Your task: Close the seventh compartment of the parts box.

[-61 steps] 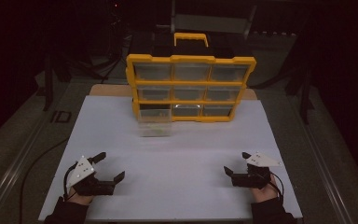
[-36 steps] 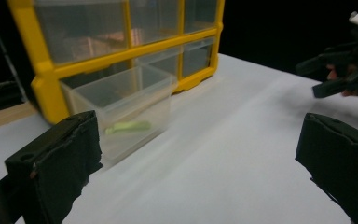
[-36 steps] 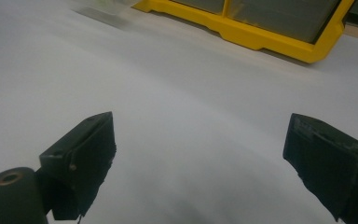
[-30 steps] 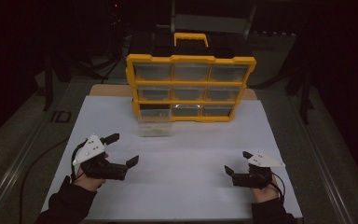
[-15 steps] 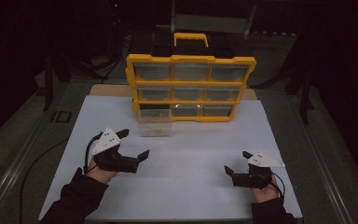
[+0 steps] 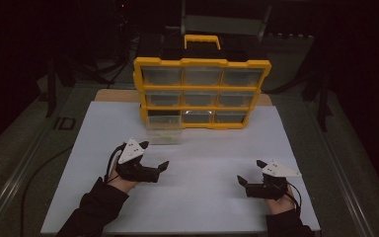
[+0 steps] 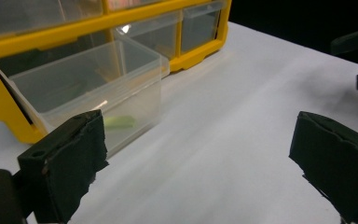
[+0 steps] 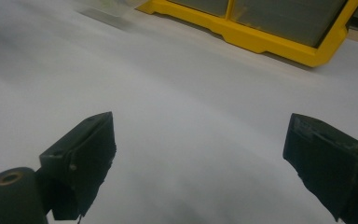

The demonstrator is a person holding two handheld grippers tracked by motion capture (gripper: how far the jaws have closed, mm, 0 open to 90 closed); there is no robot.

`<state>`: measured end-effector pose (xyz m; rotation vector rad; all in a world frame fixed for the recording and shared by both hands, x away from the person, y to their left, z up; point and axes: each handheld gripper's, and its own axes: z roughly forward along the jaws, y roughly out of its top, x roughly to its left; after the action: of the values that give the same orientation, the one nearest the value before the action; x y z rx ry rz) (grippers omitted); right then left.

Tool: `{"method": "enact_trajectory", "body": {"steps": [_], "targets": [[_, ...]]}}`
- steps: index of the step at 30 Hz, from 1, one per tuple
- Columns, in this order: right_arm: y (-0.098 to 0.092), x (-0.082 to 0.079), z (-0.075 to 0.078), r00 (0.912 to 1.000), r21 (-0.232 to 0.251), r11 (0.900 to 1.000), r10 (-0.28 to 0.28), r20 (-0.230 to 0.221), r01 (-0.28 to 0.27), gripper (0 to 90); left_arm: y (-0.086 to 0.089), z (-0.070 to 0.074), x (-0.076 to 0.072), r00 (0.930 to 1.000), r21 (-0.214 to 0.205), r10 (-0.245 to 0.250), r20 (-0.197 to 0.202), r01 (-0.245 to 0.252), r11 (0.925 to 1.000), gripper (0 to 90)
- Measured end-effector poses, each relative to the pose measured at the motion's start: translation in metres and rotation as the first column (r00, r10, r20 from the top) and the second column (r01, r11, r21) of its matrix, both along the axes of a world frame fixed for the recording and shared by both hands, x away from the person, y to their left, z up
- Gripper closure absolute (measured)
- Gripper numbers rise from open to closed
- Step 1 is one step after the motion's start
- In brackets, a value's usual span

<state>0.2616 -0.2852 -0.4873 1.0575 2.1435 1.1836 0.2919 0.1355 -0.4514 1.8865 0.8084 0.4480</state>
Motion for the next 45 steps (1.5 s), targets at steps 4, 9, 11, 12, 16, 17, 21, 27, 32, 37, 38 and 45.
{"method": "enact_trajectory", "body": {"steps": [4, 9, 11, 12, 16, 17, 21, 27, 32, 37, 38, 45], "targets": [[0.0, 0.0, 0.0, 1.0, 0.0, 1.0, 0.0, 0.0, 0.0, 9.2, -0.004, -0.009, 0.004, 0.9998, 0.011, 0.015, -0.015, -0.014, 0.9998, 4.8], [0.0, 0.0, 0.0, 1.0, -0.002, 1.0, 0.0, 0.001, 0.0, 9.2, -0.008, -0.019, 0.009, 0.9992, 0.039, 0.033, -0.025, -0.032, 0.9987, 7.2], [0.0, 0.0, 0.0, 1.0, -0.003, 1.0, 0.001, 0.002, -0.001, 9.3, -0.01, -0.023, 0.01, 0.9986, 0.07, 0.053, -0.006, -0.052, 0.9962, 12.0], [0.0, 0.0, 0.0, 1.0, -0.003, 1.0, 0.0, 0.002, 0.0, 9.3, -0.011, -0.025, 0.011, 0.9983, 0.077, 0.059, -0.002, -0.059, 0.9953, 13.6], [0.0, 0.0, 0.0, 1.0, -0.002, 1.0, 0.0, -0.001, 0.0, 9.3, -0.014, -0.034, 0.013, 0.997, 0.101, 0.077, -0.004, -0.077, 0.992, 15.7], [0.0, 0.0, 0.0, 1.0, -0.001, 1.0, 0.001, 0.0, -0.001, 9.3, -0.015, -0.036, 0.013, 0.9967, 0.115, 0.081, -0.002, -0.08, 0.9902, 16.7], [0.0, 0.0, 0.0, 1.0, -0.003, 1.0, 0.001, 0.0, -0.001, 9.3, -0.017, -0.042, 0.015, 0.9939, 0.141, 0.109, 0.017, -0.11, 0.9838, 23.8], [0.0, 0.0, 0.0, 1.0, -0.003, 1.0, 0.001, -0.002, -0.001, 9.3, -0.019, -0.048, 0.018, 0.9882, 0.164, 0.148, 0.04, -0.152, 0.9747, 41.3], [0.001, 0.0, 0.0, 1.0, -0.005, 1.0, 0.002, 0.001, -0.002, 9.3, -0.021, -0.05, 0.021, 0.9858, 0.18, 0.164, 0.037, -0.168, 0.9692, 54.5], [0.001, 0.0, 0.0, 1.0, -0.004, 1.0, 0.003, -0.001, -0.003, 9.3, -0.021, -0.051, 0.026, 0.9803, 0.186, 0.196, 0.027, -0.197, 0.9624, 68.4], [0.001, 0.0, 0.0, 1.0, -0.005, 1.0, 0.002, 0.0, -0.002, 9.3, -0.02, -0.051, 0.028, 0.98, 0.187, 0.198, 0.021, -0.198, 0.9622, 71.0], [0.001, 0.0, 0.0, 1.0, -0.005, 1.0, 0.003, -0.001, -0.003, 9.3, -0.022, -0.052, 0.035, 0.9784, 0.193, 0.207, 0.003, -0.203, 0.9599, 82.7]]}}
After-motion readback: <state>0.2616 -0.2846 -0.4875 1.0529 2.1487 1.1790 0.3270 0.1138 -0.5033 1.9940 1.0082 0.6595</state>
